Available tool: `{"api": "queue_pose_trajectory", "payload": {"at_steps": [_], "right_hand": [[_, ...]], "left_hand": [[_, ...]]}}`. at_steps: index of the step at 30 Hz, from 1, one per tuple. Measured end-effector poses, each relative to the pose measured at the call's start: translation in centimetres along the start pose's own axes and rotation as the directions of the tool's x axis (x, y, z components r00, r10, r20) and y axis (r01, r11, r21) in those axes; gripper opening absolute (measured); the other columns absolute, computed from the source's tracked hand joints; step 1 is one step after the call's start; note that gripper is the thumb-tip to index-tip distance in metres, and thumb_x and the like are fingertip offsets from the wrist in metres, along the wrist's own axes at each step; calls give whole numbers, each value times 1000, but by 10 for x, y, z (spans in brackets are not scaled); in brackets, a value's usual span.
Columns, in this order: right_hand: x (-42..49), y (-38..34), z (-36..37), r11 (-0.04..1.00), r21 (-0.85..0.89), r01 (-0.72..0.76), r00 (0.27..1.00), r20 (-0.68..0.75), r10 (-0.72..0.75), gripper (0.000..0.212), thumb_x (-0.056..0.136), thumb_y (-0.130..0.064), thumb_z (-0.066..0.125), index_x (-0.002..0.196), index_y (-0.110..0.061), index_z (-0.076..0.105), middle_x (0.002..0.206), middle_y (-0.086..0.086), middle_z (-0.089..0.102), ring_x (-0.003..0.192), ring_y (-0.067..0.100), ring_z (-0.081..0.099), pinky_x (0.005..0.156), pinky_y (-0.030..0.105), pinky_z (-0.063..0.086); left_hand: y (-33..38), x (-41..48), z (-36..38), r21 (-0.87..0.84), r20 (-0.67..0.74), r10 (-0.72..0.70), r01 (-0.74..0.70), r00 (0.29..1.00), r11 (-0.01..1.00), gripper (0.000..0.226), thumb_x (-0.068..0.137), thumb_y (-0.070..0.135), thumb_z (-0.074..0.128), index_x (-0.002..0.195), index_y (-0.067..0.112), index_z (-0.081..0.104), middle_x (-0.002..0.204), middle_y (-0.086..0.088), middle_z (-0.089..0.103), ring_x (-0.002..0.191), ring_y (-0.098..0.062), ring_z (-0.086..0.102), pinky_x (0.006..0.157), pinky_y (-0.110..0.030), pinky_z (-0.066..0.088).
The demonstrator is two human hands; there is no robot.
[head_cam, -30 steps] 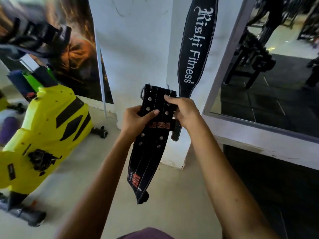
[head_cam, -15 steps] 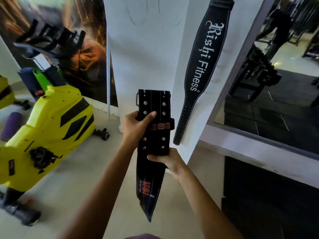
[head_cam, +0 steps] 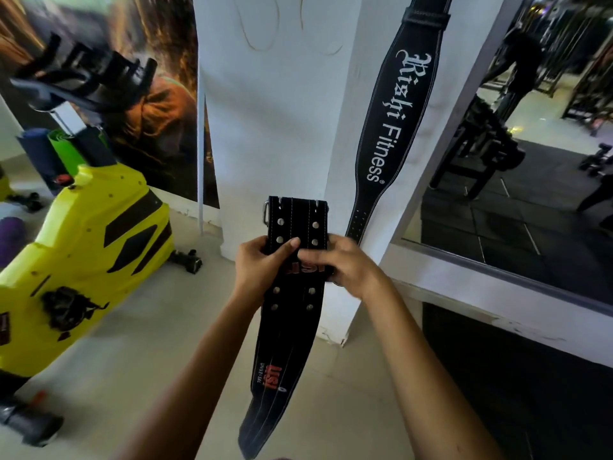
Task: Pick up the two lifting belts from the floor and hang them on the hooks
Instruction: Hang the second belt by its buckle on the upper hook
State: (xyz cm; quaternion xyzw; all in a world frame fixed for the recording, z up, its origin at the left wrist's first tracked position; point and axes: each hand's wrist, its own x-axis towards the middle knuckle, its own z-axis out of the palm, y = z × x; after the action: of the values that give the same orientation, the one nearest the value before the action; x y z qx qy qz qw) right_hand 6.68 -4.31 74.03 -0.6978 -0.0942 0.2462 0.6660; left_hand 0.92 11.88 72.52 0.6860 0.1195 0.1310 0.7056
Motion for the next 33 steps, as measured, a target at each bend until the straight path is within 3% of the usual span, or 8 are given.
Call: {"api": "queue_pose_trajectory", "payload": {"at_steps": [4,7,11,16,19,22,28,33], "right_hand": [[-12,36,26,995,78,63,984,-169,-50,37,70,-14,83,105,-11,72,102,8,77,97,24,73,92,47,55],[-15,41,37,984,100,149,963,-240,-121,32,71,-10,82,102,-10,74,99,9,77,96,25,73,94,47,54],[-20,36,42,973,122,198,947,-281,-157,30,73,-11,81,102,-12,73,101,6,77,98,20,72,93,41,53],[-18,26,36,947,183,265,901,-396,-176,31,71,-5,80,101,-6,71,99,11,76,95,22,73,84,33,55],[-20,21,28,942,169,289,882,-429,-194,31,70,-4,80,99,-1,69,97,14,76,88,19,73,76,26,52],[-24,23,21,944,174,280,879,-442,-179,32,68,-4,81,98,-1,69,97,14,76,89,20,73,76,25,51],[-38,38,15,951,186,248,893,-424,-150,29,70,-2,80,97,-5,71,97,14,76,92,26,73,82,36,58],[-47,50,22,963,121,241,911,-371,-181,34,71,-5,81,103,-11,71,100,9,77,95,22,73,86,35,57]], "left_hand": [[6,5,-9,-28,78,-58,60,995,998,27,80,24,75,99,6,69,98,-18,74,90,-30,73,79,-40,61],[21,22,-19,-117,171,-159,180,972,977,38,86,29,68,111,1,64,110,-20,70,97,-35,70,78,-41,60],[40,49,-32,-94,294,-165,200,941,975,38,89,24,64,120,2,60,110,-14,67,93,-24,69,81,-38,58],[8,30,-35,50,550,-198,205,811,978,40,79,-1,66,118,5,59,101,-6,73,95,-20,71,78,-26,58],[-40,5,-28,140,576,-226,177,786,974,41,76,-5,71,115,-4,58,111,-22,69,100,-27,70,88,-36,57],[-64,-14,-19,146,558,-227,176,798,974,43,71,6,77,110,-3,63,109,-20,71,103,-32,69,93,-43,55],[-15,3,-2,-81,449,-108,161,887,984,49,74,16,76,115,-3,59,105,-16,70,97,-32,69,83,-37,58],[33,36,10,-133,340,-74,126,937,983,27,83,12,70,105,0,63,93,-10,69,89,-27,67,78,-37,58]]}}
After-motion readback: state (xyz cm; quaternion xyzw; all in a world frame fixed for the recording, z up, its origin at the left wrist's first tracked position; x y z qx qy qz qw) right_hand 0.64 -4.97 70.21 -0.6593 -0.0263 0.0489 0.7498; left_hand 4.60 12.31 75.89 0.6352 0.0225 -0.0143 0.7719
